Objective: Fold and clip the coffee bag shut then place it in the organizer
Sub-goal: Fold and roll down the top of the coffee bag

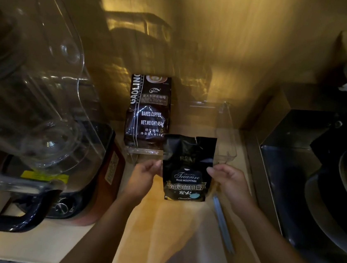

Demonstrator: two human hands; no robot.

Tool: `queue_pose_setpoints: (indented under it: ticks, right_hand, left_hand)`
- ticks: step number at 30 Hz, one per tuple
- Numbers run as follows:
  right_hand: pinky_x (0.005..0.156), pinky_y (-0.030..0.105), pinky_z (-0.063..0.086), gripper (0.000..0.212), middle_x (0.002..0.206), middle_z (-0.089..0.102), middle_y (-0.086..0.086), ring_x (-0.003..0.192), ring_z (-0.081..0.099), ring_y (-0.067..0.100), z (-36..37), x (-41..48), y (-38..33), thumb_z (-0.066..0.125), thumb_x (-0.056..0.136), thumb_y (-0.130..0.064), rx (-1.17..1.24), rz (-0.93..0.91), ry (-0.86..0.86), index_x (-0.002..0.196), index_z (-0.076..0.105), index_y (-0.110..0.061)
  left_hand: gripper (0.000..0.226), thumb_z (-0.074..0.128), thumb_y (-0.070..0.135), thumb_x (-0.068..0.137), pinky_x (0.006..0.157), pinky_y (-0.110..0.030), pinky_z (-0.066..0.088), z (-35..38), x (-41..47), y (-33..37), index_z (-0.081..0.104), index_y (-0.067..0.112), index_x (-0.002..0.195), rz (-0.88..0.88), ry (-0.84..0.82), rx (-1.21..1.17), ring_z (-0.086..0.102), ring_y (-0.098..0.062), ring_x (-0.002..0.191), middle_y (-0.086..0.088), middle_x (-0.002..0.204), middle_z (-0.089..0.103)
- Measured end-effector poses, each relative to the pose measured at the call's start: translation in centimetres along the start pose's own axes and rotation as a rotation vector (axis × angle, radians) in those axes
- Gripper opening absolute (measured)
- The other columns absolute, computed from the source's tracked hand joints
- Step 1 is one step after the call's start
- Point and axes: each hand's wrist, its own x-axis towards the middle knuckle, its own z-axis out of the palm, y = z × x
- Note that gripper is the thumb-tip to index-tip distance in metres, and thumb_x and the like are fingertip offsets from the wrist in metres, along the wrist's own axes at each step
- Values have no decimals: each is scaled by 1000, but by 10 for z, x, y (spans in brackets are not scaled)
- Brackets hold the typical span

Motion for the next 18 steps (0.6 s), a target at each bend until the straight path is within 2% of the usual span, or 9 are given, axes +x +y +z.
queue_pose_setpoints:
  ticks: [3, 6, 8, 10, 12, 14, 16, 18]
  right_hand:
    - [50, 19, 46, 15, 59, 69, -5, 53, 61, 6, -7, -1, 4, 54, 86, -8, 126, -12, 55, 85, 64, -19]
    - [42, 13, 42, 33, 55, 69, -6, 47, 58, 4, -7, 0, 3, 53, 82, 6, 88, 6, 22, 95, 62, -23]
    - [40, 12, 39, 32, 53, 67, -7, 44, 53, 2, -4, 0, 2, 53, 80, 11, 35, 17, -44, 94, 67, -14]
    - [43, 11, 42, 26, 62, 68, -7, 47, 56, 0, -3, 1, 1, 54, 79, 12, -19, 12, -69, 91, 69, -6]
    - [50, 10, 48, 24, 74, 68, -3, 59, 64, 3, -3, 3, -2, 57, 77, 12, -46, -8, -71, 87, 70, -5]
    - [53, 9, 48, 21, 78, 61, 0, 67, 61, 8, -4, 5, -3, 59, 76, 12, -86, -33, -82, 86, 70, -3]
    - [55, 8, 47, 17, 77, 54, 1, 70, 56, 11, -3, 6, -2, 61, 75, 9, -116, -41, -90, 83, 70, -4]
    - [58, 11, 47, 12, 75, 51, 2, 70, 55, 14, -2, 8, -1, 62, 75, 7, -158, -67, -85, 78, 69, -3]
  left_hand:
    - [15, 46, -2, 88, 65, -28, 46, -3, -1, -2, 59, 7, 88, 0, -27, 6, 58, -5, 56, -5, 66, 60]
    - [28, 50, -14, 80, 59, -22, 46, -1, 2, 1, 60, -5, 105, 24, -66, -2, 50, -16, 59, -13, 68, 56]
    - [25, 56, -10, 78, 60, -18, 50, 2, 3, 4, 62, -6, 102, 21, -70, -23, 51, -25, 69, -17, 81, 59]
    - [22, 59, -8, 76, 72, -31, 50, 4, 5, 5, 64, -6, 98, 22, -77, -1, 49, -31, 80, -20, 90, 57]
    - [22, 62, -9, 75, 85, -48, 48, 5, 5, 7, 66, -4, 96, 57, -83, 69, 50, -40, 91, -24, 97, 53]
    - [19, 63, -9, 74, 90, -56, 47, 5, 6, 8, 67, -6, 92, 93, -82, 120, 49, -46, 101, -32, 104, 51]
    - [11, 63, -8, 74, 87, -58, 46, 7, 6, 7, 68, -9, 84, 131, -52, 146, 49, -47, 98, -36, 103, 51]
    - [6, 63, -10, 73, 83, -55, 46, 9, 4, 3, 67, -12, 77, 148, -5, 140, 50, -42, 88, -32, 93, 52]
